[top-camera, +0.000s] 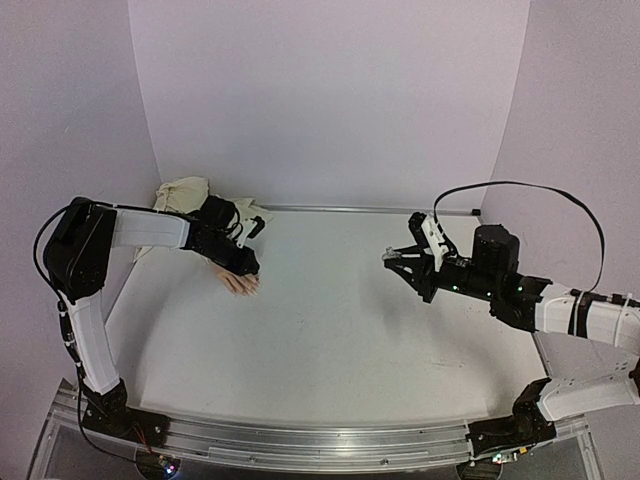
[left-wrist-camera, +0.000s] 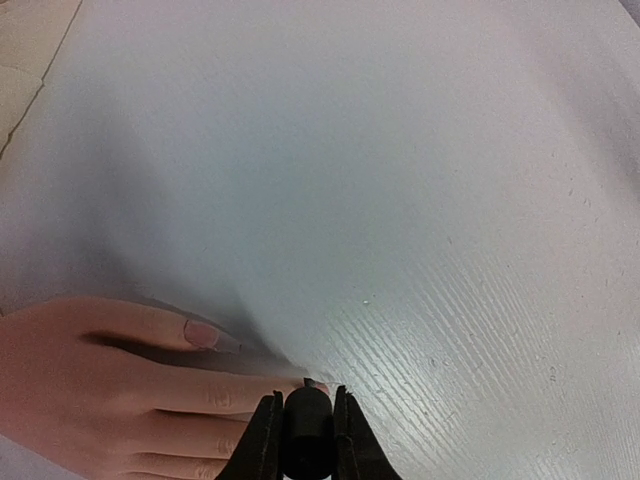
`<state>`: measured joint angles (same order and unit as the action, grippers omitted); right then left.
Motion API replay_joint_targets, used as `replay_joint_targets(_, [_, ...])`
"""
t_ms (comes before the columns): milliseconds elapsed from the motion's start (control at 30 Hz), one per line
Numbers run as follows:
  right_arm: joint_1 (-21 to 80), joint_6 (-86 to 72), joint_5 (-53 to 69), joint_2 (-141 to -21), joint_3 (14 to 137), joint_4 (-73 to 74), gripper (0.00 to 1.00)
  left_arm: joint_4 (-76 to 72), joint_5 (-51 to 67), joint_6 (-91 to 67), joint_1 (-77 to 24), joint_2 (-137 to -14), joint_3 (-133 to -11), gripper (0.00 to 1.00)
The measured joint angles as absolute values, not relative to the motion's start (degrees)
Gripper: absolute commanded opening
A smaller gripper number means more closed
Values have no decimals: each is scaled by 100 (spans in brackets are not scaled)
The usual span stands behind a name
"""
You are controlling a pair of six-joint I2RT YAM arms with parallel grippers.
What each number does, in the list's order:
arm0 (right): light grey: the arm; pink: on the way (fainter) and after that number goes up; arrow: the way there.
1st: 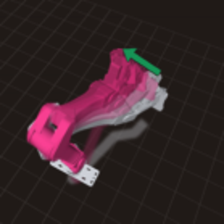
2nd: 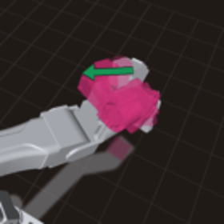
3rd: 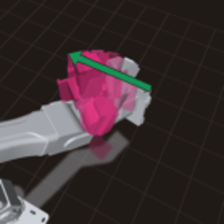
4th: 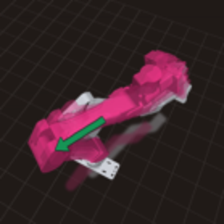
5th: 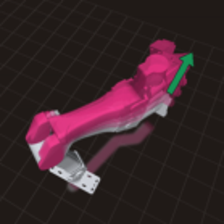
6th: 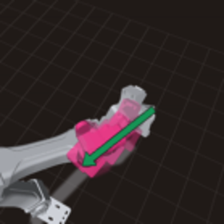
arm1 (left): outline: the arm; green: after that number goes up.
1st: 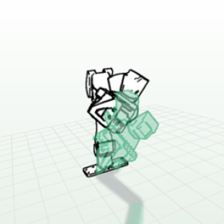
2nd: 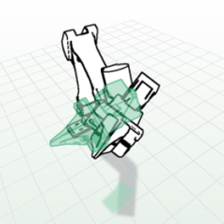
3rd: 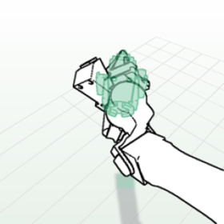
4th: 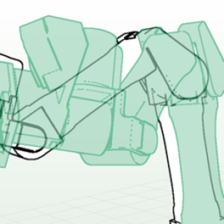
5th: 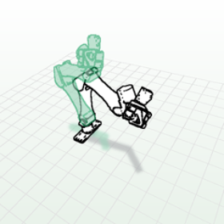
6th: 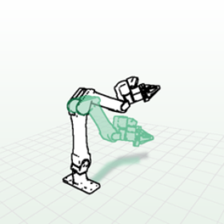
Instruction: Paint the nails
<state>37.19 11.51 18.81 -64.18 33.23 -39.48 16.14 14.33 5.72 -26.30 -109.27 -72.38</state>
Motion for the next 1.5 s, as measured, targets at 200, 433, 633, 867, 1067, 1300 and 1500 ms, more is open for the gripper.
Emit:
replay_joint_targets(200, [3719, 1151, 1883, -6416, 3323, -3948, 0, 1614, 1437, 569, -2630, -10927, -7238, 0])
replay_joint_targets(433, [3719, 1151, 1883, -6416, 3323, -3948, 0, 1612, 1481, 556, -2630, -10927, -7238, 0])
replay_joint_targets(633, [3719, 1151, 1883, -6416, 3323, -3948, 0, 1612, 1481, 539, -2630, -10927, -7236, 0])
replay_joint_targets(867, [3719, 1151, 1883, -6416, 3323, -3948, 0, 1603, 1481, 462, -2630, -10927, -7185, 0])
replay_joint_targets(1067, [3719, 1151, 1883, -6416, 3323, -3948, 0, 1605, 1479, 449, -2630, -10927, -7172, 0])
replay_joint_targets(1300, [3719, 1151, 1885, -6418, 3323, -3948, 0, 1605, 1479, 451, -2630, -10930, -7172, 0])
replay_joint_targets(1500, [3719, 1151, 1883, -6418, 3323, -3948, 0, 1608, 1479, 451, -2630, -10967, -7172, 0])
